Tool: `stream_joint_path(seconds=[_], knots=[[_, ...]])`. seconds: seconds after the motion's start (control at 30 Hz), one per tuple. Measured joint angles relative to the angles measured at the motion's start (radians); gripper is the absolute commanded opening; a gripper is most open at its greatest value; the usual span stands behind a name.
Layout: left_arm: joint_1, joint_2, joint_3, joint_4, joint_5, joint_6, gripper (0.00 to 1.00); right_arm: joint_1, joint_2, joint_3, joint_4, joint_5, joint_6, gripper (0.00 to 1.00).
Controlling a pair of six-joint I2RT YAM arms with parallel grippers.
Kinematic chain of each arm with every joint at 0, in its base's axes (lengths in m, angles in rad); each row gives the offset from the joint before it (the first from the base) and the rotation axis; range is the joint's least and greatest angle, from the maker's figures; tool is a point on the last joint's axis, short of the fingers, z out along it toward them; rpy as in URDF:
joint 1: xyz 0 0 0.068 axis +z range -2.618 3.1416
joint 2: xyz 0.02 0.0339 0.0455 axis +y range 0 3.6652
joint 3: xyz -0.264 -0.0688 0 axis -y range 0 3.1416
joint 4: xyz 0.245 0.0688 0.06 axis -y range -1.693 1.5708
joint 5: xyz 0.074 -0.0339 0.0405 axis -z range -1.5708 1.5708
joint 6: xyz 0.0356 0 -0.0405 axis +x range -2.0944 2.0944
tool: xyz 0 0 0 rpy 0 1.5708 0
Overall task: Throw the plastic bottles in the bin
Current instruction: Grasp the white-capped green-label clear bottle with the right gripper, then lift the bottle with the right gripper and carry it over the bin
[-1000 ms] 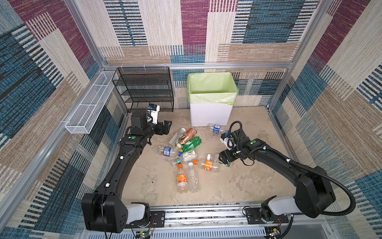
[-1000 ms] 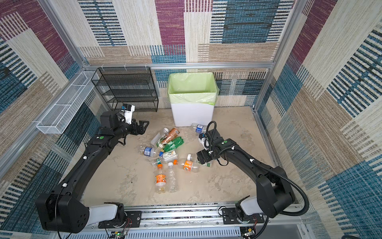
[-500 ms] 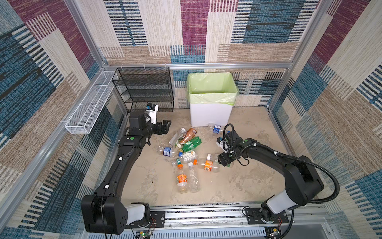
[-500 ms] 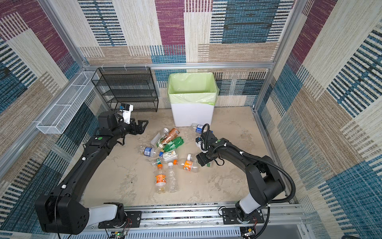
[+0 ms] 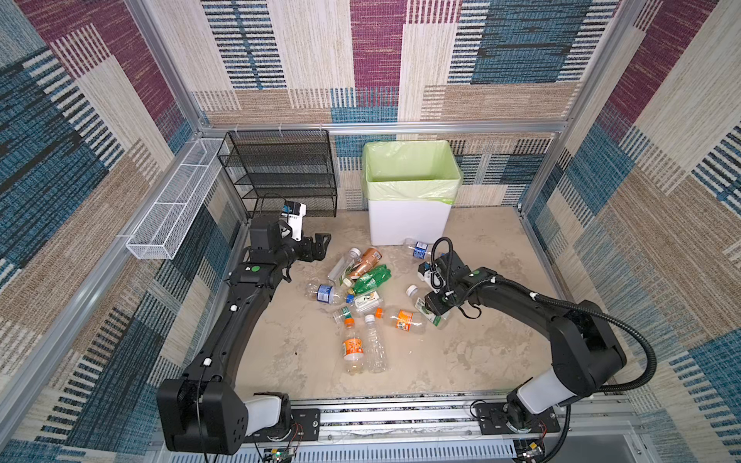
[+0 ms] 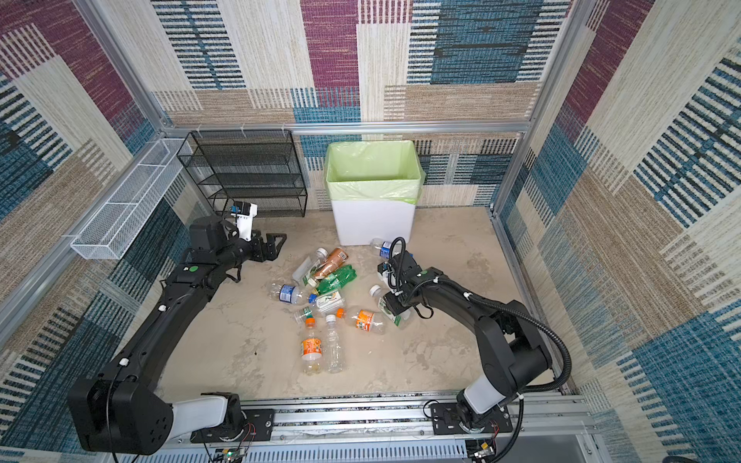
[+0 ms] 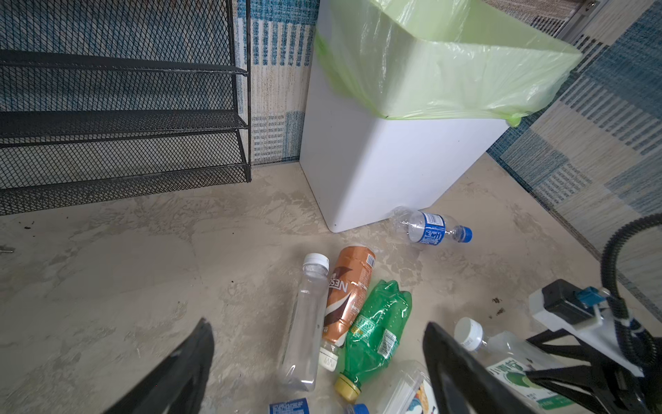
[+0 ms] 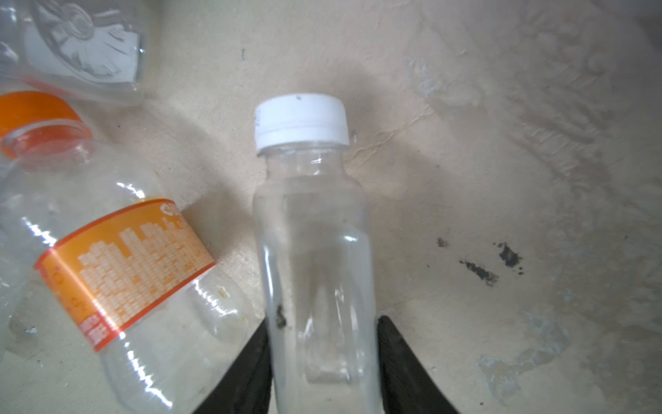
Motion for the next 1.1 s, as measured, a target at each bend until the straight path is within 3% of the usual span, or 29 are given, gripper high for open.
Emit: stream_joint_path(seconds=[0.2,0.43,0.53,1.1], knots=[[0.000,-0.010,-0.009,0.000,0.000,0.000,0.92,-0.001,-0.038,-0.003,0.047,-0.005,0.034,0.45],[0.000,-0.018,-0.013,0.001,0.001,-0.003,0.91,-0.001,-0.013,-0.032,0.058,-0.035,0.047,0.62],[0.000,-0.020,-0.013,0.002,0.003,-0.004,0.91,-0.001,-0.011,-0.037,0.064,-0.041,0.051,0.64],[0.000,-0.026,-0.017,0.005,0.003,-0.003,0.91,-0.001,0.036,-0.029,0.090,-0.045,0.058,0.43]])
